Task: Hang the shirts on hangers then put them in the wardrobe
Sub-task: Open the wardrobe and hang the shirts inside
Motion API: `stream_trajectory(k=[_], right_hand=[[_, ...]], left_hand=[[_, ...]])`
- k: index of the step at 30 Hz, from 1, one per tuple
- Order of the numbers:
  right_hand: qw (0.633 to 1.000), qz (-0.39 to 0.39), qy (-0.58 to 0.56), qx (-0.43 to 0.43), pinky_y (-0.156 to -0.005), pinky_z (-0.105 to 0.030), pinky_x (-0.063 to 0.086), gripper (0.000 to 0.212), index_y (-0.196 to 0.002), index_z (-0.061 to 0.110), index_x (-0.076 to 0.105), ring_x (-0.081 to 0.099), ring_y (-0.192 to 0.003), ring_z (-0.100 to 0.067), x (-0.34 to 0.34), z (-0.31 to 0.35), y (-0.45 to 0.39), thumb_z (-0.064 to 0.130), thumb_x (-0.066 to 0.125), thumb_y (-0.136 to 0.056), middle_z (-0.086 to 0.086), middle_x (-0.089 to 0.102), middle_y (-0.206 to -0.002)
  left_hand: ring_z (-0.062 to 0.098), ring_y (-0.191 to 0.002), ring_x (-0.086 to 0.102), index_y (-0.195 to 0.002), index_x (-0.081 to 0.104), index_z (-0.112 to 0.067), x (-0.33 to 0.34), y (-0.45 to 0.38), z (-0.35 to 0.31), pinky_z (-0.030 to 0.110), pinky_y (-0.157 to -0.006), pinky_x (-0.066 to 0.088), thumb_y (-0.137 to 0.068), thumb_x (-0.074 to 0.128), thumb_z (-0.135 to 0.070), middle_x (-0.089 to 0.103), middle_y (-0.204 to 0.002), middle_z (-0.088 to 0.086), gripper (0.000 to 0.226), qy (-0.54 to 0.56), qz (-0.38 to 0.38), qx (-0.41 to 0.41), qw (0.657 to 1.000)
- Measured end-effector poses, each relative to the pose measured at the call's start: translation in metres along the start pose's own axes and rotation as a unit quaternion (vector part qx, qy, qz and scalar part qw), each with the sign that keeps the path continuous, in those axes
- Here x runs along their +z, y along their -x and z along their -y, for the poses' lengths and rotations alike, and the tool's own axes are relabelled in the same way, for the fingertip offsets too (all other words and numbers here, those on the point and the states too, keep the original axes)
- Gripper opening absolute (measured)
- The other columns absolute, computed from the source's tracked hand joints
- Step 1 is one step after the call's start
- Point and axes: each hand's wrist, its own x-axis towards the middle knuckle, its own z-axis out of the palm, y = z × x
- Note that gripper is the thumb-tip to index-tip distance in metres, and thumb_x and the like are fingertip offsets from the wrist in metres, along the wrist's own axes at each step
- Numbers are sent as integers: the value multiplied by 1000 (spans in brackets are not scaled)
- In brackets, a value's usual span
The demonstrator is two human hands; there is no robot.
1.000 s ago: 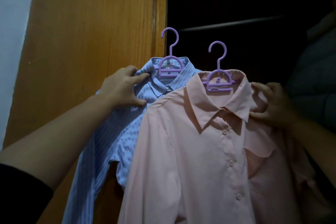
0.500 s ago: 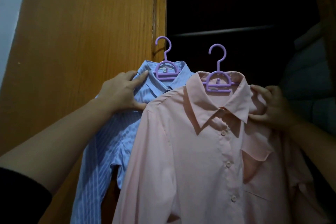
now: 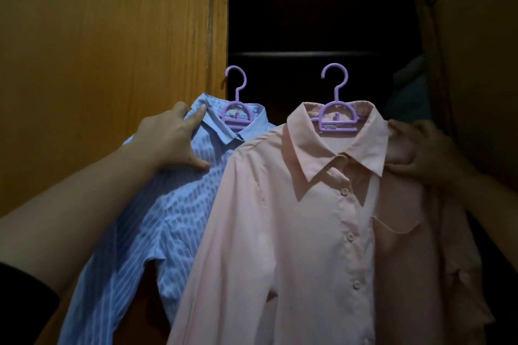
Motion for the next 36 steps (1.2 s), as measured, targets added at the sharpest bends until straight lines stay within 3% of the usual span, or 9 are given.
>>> stream_trajectory(k=[9,17,21,29,36], right_hand=[[995,-1,98,7,-89,-51,43,94,-141,27,41,49,-111,-42,-48,6,4,44,84,-60,-21,45,-125],[981,-43,190,23,-80,-48,42,88,-137,26,47,52,-99,-41,-75,10,0,52,79,-60,-21,50,-111],[971,-31,228,64,-85,-44,39,87,-141,29,40,48,-107,-38,-73,19,-10,59,72,-66,-18,47,-118],[964,-19,247,94,-92,-42,35,82,-140,32,36,45,-114,-38,-53,28,-55,59,69,-70,-16,42,-128],[975,-41,197,95,-93,-48,35,81,-137,29,39,45,-114,-41,-33,-10,-81,56,73,-68,-19,42,-127]], left_hand=[[25,-108,53,-153,3,-24,-3,6,-13,32,-66,41,-54,63,-85,39,-126,6,131,-35,2,-12,999],[23,-105,48,-153,7,-15,0,4,-25,31,-59,36,-64,58,-81,41,-127,7,122,-72,-35,-44,996],[23,-104,48,-153,10,-14,-3,-5,-26,30,-59,35,-65,56,-82,44,-125,7,120,-82,-54,-58,993],[24,-109,49,-153,10,-13,-7,-18,-31,32,-62,36,-64,60,-80,45,-129,8,122,-84,-76,-63,992],[25,-113,48,-153,9,-16,-10,-29,-32,33,-64,37,-62,61,-81,44,-133,7,123,-93,-82,-86,989]])
